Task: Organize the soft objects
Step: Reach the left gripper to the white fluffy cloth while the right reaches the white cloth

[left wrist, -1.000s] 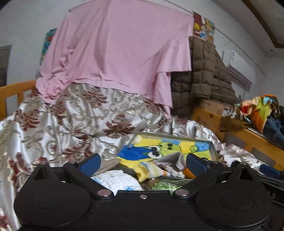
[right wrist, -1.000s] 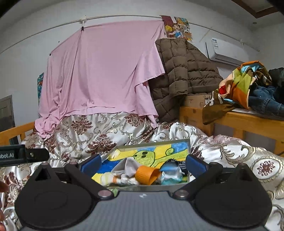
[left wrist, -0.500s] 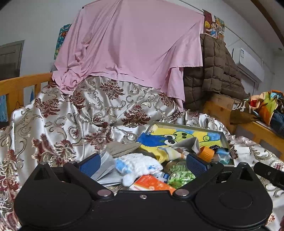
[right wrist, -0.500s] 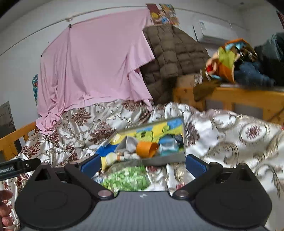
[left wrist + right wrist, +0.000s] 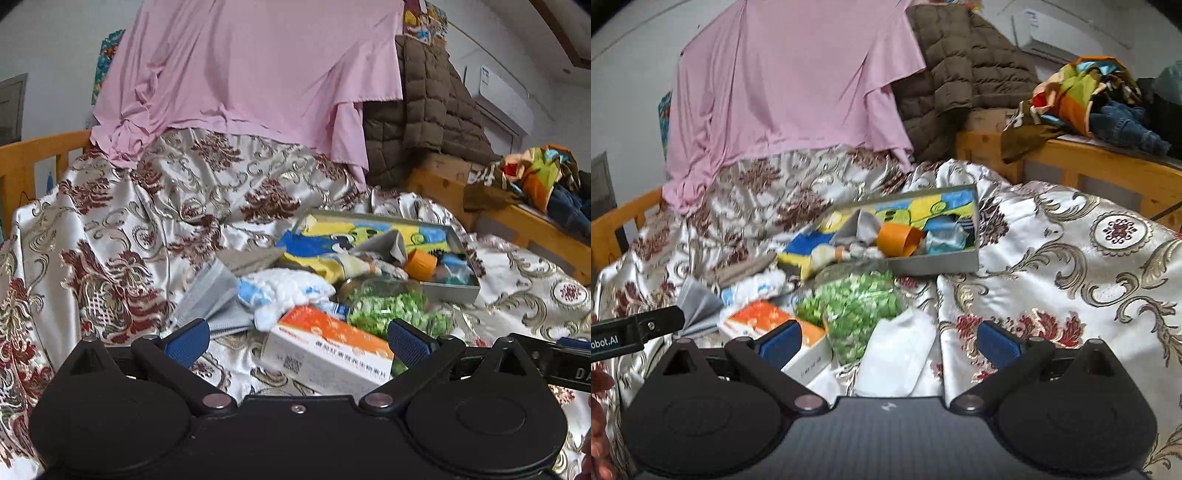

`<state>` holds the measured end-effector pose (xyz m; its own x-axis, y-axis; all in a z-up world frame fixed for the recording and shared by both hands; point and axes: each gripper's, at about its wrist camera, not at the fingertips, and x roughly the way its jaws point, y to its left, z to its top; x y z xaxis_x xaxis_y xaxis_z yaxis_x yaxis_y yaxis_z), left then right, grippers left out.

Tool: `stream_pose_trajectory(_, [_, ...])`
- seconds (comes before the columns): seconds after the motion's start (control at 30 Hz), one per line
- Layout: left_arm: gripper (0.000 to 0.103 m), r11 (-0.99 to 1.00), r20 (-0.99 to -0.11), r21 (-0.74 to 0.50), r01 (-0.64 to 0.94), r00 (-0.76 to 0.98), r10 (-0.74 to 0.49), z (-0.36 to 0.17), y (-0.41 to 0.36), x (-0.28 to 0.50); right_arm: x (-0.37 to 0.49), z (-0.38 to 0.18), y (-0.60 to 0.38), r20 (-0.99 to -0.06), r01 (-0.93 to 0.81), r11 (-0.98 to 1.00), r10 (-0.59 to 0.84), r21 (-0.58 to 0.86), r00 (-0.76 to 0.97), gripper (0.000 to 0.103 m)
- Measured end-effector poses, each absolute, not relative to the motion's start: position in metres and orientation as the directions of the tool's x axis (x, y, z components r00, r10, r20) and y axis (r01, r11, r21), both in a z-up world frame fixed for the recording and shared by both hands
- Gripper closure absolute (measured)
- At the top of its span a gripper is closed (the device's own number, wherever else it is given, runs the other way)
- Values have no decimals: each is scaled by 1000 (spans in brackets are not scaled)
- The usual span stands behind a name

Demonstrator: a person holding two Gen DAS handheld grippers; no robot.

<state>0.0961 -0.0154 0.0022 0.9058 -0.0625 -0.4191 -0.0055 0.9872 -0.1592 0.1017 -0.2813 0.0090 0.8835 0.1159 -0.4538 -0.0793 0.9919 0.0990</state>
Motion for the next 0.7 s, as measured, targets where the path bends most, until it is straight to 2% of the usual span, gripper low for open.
stream_pose_trajectory(0.2, [1, 990, -442, -138, 18, 893, -78, -8, -20, 96, 111, -3, -271, -534, -127, 989, 146, 73, 833, 0])
stream_pose_trajectory(0.7, [1, 993, -493, -106, 52, 865, -98, -27, -20, 102, 129, -19, -264, -623, -151, 986, 165, 75, 765, 0])
